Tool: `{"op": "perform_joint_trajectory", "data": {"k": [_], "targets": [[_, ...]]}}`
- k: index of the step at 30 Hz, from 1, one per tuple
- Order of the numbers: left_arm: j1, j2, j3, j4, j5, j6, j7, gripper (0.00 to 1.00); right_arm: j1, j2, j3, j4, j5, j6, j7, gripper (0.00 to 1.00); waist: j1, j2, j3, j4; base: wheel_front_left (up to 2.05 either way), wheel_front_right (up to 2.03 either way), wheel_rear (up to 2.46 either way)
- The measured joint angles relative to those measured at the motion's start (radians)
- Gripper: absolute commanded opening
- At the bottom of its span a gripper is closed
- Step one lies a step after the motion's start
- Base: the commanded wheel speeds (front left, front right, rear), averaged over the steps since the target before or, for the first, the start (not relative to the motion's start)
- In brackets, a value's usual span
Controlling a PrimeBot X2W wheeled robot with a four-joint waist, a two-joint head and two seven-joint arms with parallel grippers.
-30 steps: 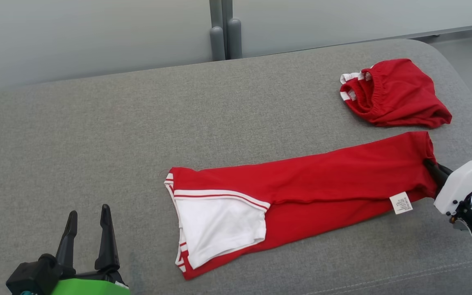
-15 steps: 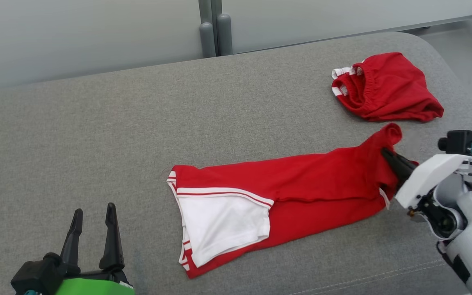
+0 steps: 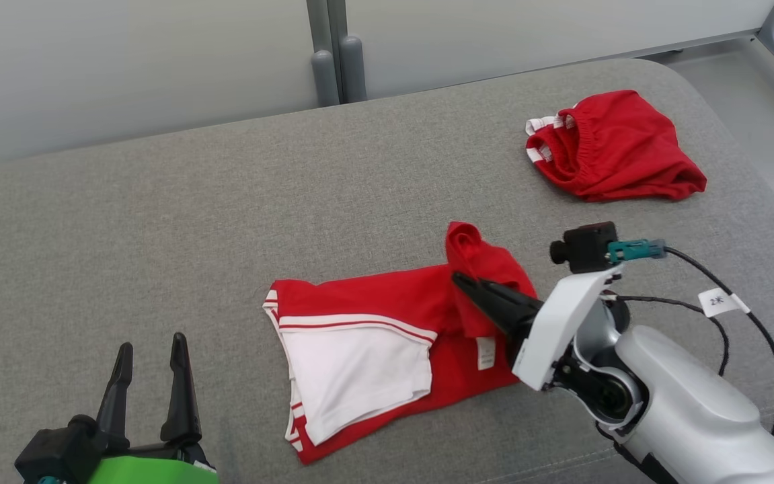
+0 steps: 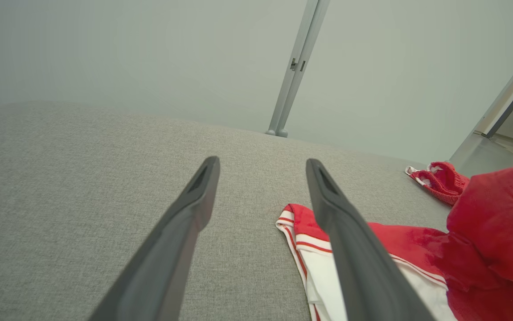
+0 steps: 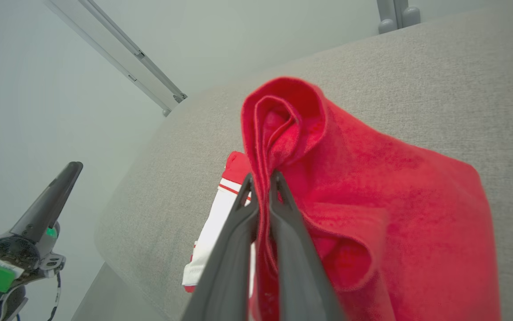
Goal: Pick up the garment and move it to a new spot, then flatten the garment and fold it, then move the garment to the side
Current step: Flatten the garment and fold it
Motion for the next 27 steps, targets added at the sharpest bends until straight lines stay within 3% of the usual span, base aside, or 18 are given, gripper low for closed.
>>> {"op": "perform_joint_trajectory", "data": {"k": [9,27], "targets": [[-0.005,-0.001,-0.022,0.004,0.0,-0.001,0.0,1.0,-0.071,0.074,0.121,-0.023,0.008,0.0,0.0,0.0,0.0,0.0,-0.009,0.005,0.0,0.0,0.0],[-0.033,-0.003,-0.084,0.033,-0.003,-0.01,0.0,1.0,-0.129,0.123,0.164,0.248,-0.001,0.0,0.001,0.0,0.0,0.0,0.0,0.151,0.0,0.0,0.0]]}}
